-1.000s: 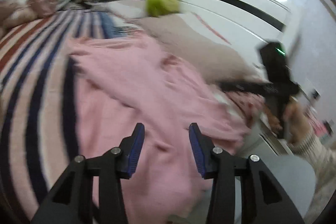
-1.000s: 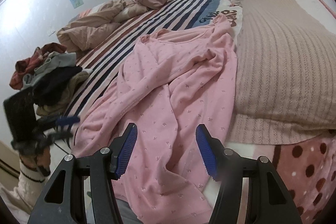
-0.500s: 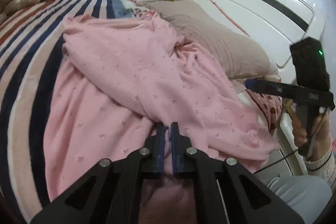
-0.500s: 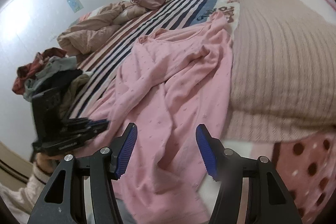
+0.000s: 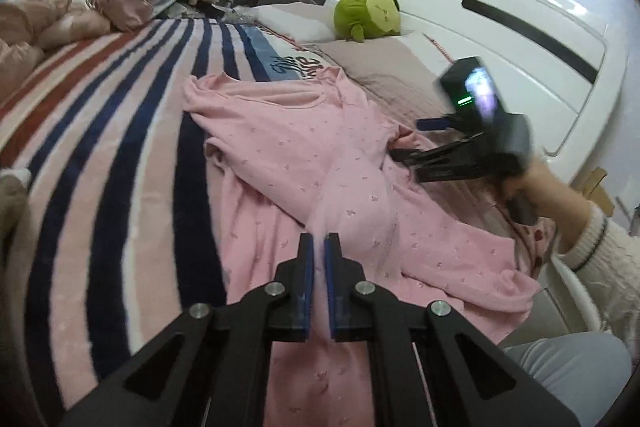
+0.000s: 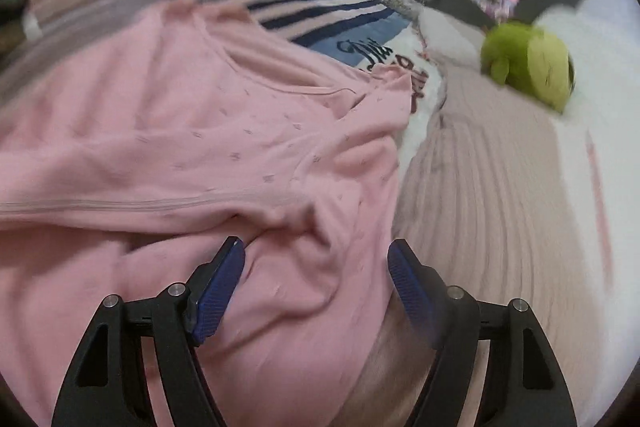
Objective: Fold small clothes
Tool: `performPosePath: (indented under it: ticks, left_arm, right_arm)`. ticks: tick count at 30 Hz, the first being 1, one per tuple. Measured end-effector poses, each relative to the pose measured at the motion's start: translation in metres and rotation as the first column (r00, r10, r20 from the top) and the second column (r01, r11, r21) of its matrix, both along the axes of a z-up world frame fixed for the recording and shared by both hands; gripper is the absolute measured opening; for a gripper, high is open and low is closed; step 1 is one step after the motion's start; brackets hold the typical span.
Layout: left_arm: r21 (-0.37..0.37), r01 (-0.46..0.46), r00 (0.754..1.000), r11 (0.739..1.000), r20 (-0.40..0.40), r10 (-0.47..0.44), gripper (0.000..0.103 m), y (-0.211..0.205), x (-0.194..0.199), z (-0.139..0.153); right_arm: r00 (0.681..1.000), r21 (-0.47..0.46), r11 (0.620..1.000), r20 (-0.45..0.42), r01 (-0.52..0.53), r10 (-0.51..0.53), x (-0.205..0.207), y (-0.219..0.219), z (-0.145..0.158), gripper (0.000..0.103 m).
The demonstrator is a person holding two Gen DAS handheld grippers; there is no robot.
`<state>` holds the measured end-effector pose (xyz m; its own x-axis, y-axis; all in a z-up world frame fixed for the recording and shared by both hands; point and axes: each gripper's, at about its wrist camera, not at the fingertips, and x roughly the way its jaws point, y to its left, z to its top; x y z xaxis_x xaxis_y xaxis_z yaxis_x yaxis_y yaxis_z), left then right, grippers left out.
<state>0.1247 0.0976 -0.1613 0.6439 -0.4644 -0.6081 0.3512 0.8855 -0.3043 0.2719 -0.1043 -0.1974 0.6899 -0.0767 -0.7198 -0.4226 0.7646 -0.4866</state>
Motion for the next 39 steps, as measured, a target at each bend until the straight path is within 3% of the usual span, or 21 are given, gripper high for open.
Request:
performPosePath:
  ticks: [2, 4, 6, 11, 15, 18, 25, 28, 29, 30, 34, 37, 39]
  left_arm:
    - [-0.013, 0.017, 1.0, 1.0, 0.004, -0.017, 0.004, -0.001, 0.001, -0.001]
    - [-0.018, 0.045, 0.999, 0.999, 0.014, -0.045, 0.009, -0.004, 0.001, -0.002]
    - [-0.032, 0.072, 0.997, 0.997, 0.021, -0.071, 0.033, -0.006, -0.002, -0.002]
    - [-0.009, 0.14, 0.99, 0.99, 0.001, -0.14, 0.039, -0.022, -0.008, -0.011]
    - [0.002, 0.183, 0.982, 0.983, -0.044, -0.183, 0.041, -0.033, -0.015, -0.022]
    - [0.038, 0.178, 0.983, 0.983, -0.052, -0.176, 0.041, -0.033, -0.03, -0.023]
    - [0.052, 0.136, 0.989, 0.989, -0.07, -0.132, 0.041, -0.019, -0.071, -0.017]
    - [0.07, 0.084, 0.994, 0.994, -0.069, -0.079, 0.047, -0.012, -0.086, -0.015]
    - [0.053, 0.062, 0.996, 0.997, -0.067, -0.058, 0.055, -0.007, -0.092, -0.014]
    - [0.036, 0.044, 0.997, 0.998, -0.064, -0.041, 0.059, -0.001, -0.098, -0.013]
    - [-0.009, -0.039, 0.996, 0.999, -0.082, 0.038, 0.062, 0.02, -0.112, -0.015]
    - [-0.066, -0.117, 0.987, 0.991, -0.115, 0.109, 0.062, 0.033, -0.107, -0.023]
    - [-0.113, -0.121, 0.984, 0.986, -0.148, 0.103, 0.061, 0.032, -0.102, -0.032]
  right_arm:
    - [0.999, -0.071, 0.997, 0.049, 0.004, 0.0, 0.006, 0.005, -0.005, 0.067]
    - [0.988, -0.094, 0.993, 0.143, 0.068, -0.054, 0.012, -0.001, 0.005, 0.057]
    - [0.965, 0.001, 0.988, 0.216, 0.152, -0.148, 0.017, -0.025, 0.031, 0.057]
    - [0.917, 0.133, 0.952, 0.263, 0.274, -0.301, 0.018, -0.084, 0.068, 0.057]
    - [0.938, 0.19, 0.939, 0.145, 0.286, -0.315, 0.022, -0.105, 0.059, 0.06]
    - [0.946, 0.234, 0.937, 0.135, 0.259, -0.296, 0.006, -0.113, 0.066, 0.066]
    - [0.969, 0.382, 0.907, 0.09, 0.179, -0.23, -0.06, -0.121, 0.082, 0.067]
    - [0.99, 0.499, 0.857, -0.022, 0.132, -0.14, -0.094, -0.129, 0.076, 0.071]
    - [0.992, 0.546, 0.829, -0.083, 0.121, -0.091, -0.106, -0.133, 0.07, 0.071]
    - [0.99, 0.591, 0.799, -0.136, 0.114, -0.04, -0.115, -0.136, 0.063, 0.071]
    - [0.948, 0.738, 0.664, -0.283, 0.119, 0.144, -0.147, -0.148, 0.031, 0.071]
    - [0.917, 0.748, 0.647, -0.349, 0.149, 0.192, -0.164, -0.149, 0.004, 0.072]
    - [0.903, 0.77, 0.621, -0.361, 0.147, 0.234, -0.172, -0.146, -0.008, 0.074]
